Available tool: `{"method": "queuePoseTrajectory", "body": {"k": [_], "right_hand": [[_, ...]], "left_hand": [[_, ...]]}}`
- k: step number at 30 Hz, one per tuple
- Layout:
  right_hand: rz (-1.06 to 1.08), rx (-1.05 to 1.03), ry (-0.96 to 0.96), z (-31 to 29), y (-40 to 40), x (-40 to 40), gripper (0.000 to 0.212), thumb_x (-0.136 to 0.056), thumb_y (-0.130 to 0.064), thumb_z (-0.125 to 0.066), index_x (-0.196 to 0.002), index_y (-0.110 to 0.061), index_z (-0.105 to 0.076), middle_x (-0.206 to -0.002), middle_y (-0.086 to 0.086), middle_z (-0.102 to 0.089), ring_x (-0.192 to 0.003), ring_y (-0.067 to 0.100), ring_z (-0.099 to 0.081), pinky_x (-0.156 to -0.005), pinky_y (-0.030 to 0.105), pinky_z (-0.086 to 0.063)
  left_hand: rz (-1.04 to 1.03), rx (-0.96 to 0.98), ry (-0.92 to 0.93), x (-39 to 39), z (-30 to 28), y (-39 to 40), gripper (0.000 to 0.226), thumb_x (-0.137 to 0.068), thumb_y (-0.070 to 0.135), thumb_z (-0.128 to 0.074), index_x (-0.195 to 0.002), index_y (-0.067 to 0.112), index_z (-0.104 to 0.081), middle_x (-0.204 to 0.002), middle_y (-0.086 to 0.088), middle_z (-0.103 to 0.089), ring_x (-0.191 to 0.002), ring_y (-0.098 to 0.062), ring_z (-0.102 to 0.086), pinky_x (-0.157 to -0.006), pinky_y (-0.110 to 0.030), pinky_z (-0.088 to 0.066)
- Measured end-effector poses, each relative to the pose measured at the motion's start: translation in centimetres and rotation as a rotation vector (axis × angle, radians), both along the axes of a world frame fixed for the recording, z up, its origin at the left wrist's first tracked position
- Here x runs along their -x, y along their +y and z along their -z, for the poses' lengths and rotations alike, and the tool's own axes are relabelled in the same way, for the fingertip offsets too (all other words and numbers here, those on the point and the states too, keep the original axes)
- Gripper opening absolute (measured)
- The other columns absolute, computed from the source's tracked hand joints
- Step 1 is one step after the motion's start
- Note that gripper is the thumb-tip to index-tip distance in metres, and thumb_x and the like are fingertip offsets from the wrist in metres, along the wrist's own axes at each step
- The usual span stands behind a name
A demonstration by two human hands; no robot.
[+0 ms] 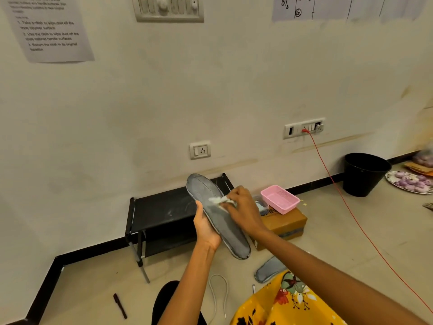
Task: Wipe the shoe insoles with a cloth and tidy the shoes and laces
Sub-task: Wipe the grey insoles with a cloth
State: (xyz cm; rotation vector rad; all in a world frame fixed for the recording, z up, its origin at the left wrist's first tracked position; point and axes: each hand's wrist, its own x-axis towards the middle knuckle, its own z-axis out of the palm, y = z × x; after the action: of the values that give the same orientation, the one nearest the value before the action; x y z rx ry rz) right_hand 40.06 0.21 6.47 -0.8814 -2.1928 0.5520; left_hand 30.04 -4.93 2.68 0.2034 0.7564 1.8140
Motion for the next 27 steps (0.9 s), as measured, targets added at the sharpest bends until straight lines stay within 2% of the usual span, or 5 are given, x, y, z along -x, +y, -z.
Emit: {"method": "queuePoseTrajectory", "body": {"k": [6,12,20,24,27], "right_hand": [[0.111,-0.13,-0.281,-0.1,2.6,2.0,0.025,-0.092,-0.03,-0.052,-0.105,-0.013,-0.066,-0.107,0.007,-0.057,-0.104,0.025,-0.047,-0.086,0.038,-0.04],[-0.213,-0.033,-0.258,4.3,-1.9,-0.6,0.028,-0.086,-0.033,-0.063,-0.093,-0.007,-0.068,-0.099,0.008,-0.058,-0.091,0.018,-0.049,-0.073,0.03,-0.042],[0.013,0.354,0.069,3.7,-1.2,1.1,0.016,-0.092,-0.019,-0.056,-0.101,-0.007,-0.063,-0.102,0.008,-0.065,-0.088,0.015,-0.058,-0.063,0.014,-0.04],[0.12,0.292,0.117,2.8,-1.0,2.1,0.021,-0.093,-0.019,-0.053,-0.108,-0.006,-0.061,-0.106,0.011,-0.059,-0.096,0.019,-0.056,-0.071,0.018,-0.035],[0.135,0.035,-0.106,2.9,-1.1,2.6,0.027,-0.093,-0.028,-0.054,-0.111,-0.012,-0.064,-0.114,0.005,-0.052,-0.105,0.018,-0.047,-0.079,0.02,-0.035]], "left_hand": [[0.023,0.031,0.058,-1.4,-0.9,-0.1,0.059,-0.093,0.056,-0.033,-0.122,0.011,-0.058,-0.108,-0.017,-0.066,-0.101,-0.031,-0.061,-0.091,-0.044,-0.049],[-0.086,0.039,-0.054,1.4,1.4,-0.7,0.057,-0.094,0.054,-0.036,-0.115,0.006,-0.057,-0.094,-0.018,-0.068,-0.094,-0.033,-0.059,-0.089,-0.046,-0.048],[-0.099,0.031,-0.066,0.7,0.5,-0.2,0.068,-0.092,0.062,-0.031,-0.118,0.006,-0.058,-0.101,-0.02,-0.067,-0.098,-0.032,-0.06,-0.091,-0.043,-0.046],[-0.093,0.058,-0.029,-1.3,-0.1,-0.5,0.055,-0.095,0.055,-0.03,-0.107,0.01,-0.061,-0.086,-0.012,-0.072,-0.09,-0.026,-0.062,-0.074,-0.036,-0.05],[-0.083,0.039,-0.062,-1.9,-0.3,-1.1,0.056,-0.096,0.054,-0.029,-0.112,0.009,-0.059,-0.101,-0.016,-0.066,-0.098,-0.028,-0.06,-0.085,-0.039,-0.048]]}}
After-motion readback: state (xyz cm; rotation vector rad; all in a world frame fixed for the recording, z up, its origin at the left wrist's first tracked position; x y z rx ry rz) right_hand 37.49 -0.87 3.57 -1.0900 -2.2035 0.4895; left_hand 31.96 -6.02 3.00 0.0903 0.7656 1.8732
